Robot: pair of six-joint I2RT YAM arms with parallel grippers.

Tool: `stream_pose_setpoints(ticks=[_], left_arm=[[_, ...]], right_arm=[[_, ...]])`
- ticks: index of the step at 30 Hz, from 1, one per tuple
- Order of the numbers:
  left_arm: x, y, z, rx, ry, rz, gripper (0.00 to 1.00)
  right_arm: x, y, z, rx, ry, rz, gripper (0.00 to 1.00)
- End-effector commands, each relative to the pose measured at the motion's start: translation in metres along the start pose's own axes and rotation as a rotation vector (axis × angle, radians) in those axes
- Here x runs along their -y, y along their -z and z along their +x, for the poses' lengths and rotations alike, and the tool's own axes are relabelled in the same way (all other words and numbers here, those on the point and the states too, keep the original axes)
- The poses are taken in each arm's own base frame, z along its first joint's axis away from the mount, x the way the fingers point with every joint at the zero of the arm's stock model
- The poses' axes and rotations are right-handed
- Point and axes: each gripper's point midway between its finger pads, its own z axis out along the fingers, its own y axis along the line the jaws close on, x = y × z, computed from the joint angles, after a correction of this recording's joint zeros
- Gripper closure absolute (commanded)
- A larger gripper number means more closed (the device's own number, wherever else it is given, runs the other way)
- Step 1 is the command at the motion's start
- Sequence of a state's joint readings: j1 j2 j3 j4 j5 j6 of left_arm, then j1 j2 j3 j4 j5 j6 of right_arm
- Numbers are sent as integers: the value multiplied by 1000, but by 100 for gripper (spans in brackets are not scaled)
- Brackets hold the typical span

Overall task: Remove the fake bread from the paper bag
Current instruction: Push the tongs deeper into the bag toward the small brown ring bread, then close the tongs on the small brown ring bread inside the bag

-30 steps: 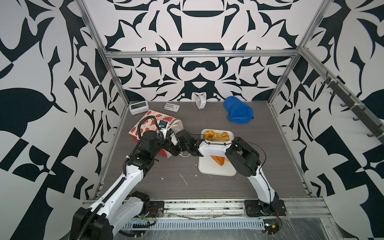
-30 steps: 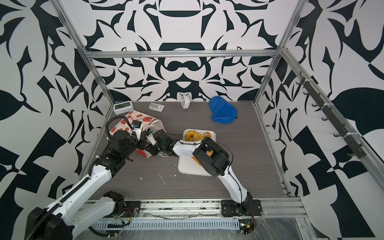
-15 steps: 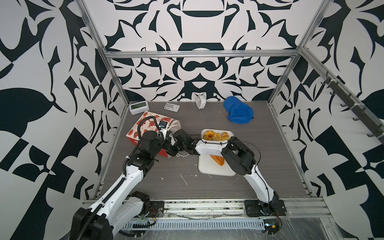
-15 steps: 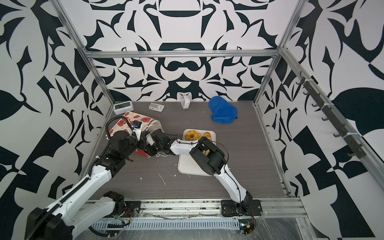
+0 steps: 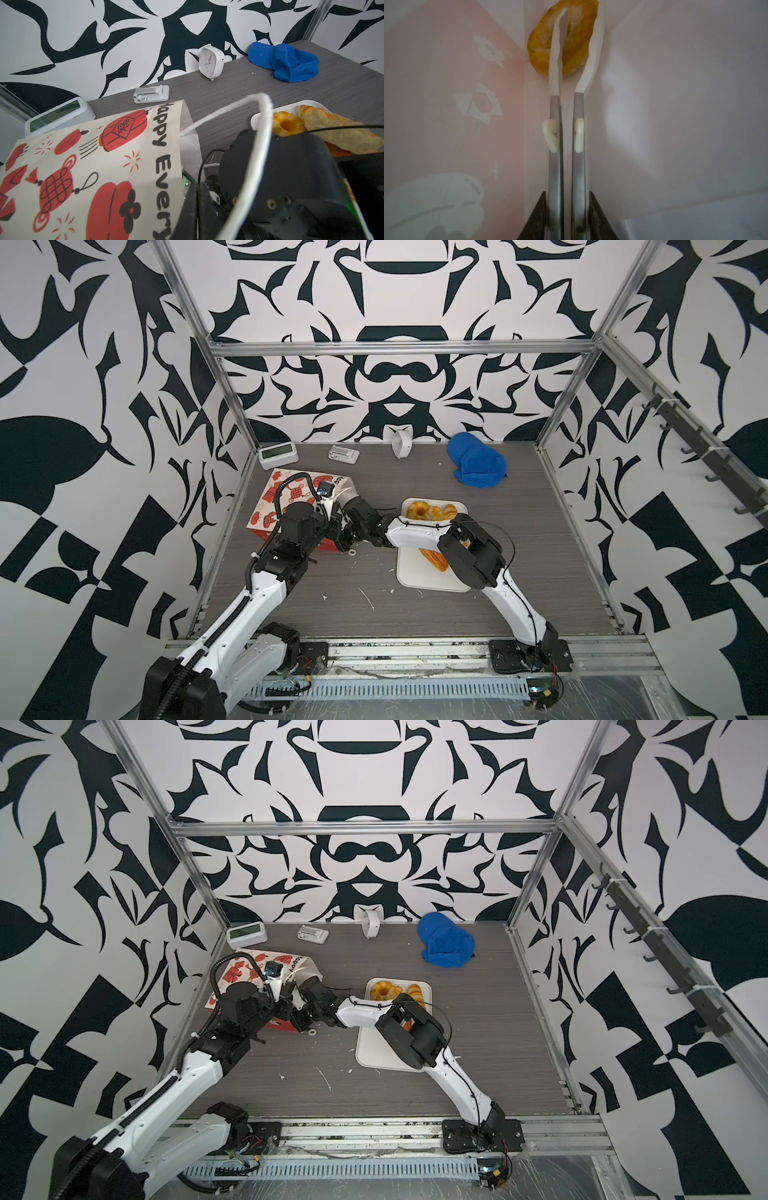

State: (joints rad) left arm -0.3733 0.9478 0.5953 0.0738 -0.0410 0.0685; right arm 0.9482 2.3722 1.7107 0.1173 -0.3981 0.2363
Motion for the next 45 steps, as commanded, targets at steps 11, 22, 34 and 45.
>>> stream_pose_setpoints(ticks=[11,22,34,45], left_arm=[[-1,4,-5,37,4,-11,93],[-3,4,-11,56,-5,-21,93],[-2,8,-13,57,-9,-12,93],[-5,10,-17,52,-16,-31,93]], right_arm=[[0,50,-33,115,7,30,100],[14,103,-6,18,-28,161,100],[5,131,13,4,-42,161,100],[-1,160,10,38,-52,157,100]])
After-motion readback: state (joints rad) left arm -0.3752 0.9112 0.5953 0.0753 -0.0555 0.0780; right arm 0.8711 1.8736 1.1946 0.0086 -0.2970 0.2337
